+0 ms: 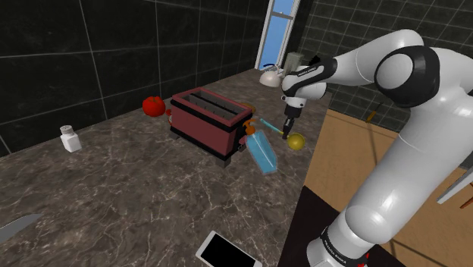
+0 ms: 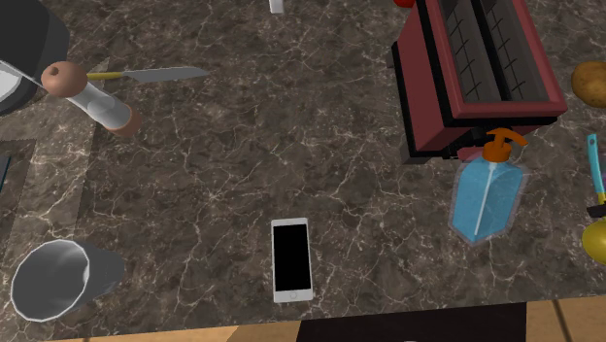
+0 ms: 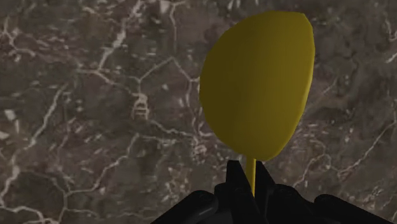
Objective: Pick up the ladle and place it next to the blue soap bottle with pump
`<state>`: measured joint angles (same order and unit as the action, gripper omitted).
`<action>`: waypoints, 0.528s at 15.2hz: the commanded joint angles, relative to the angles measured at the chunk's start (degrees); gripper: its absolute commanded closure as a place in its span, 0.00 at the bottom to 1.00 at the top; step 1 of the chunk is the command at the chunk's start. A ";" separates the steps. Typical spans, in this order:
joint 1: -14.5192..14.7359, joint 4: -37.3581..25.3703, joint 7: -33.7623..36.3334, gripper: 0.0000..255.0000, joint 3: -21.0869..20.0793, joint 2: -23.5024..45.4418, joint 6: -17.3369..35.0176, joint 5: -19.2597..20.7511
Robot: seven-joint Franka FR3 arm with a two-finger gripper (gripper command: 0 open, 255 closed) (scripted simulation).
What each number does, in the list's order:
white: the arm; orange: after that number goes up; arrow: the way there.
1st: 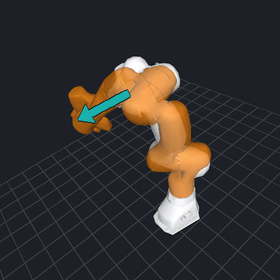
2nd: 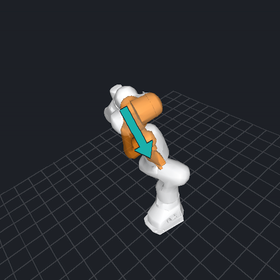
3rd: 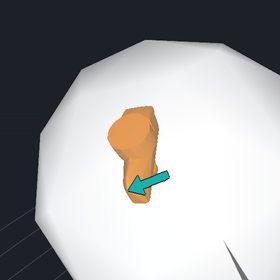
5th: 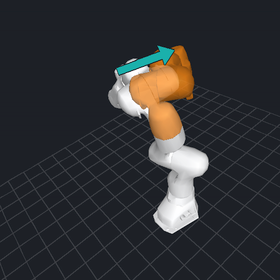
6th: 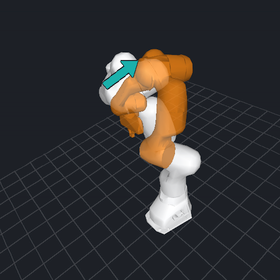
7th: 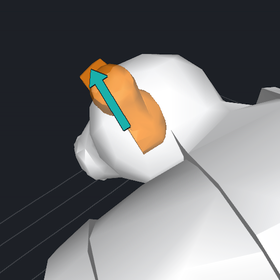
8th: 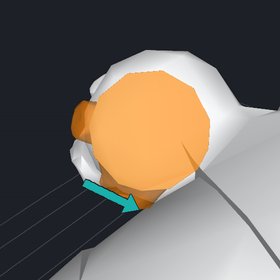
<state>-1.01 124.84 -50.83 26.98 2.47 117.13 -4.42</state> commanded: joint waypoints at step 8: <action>-0.08 1.01 -0.48 1.00 -0.06 1.33 1.87 -0.69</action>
<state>-1.06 125.75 -51.32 26.88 3.75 119.02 -5.14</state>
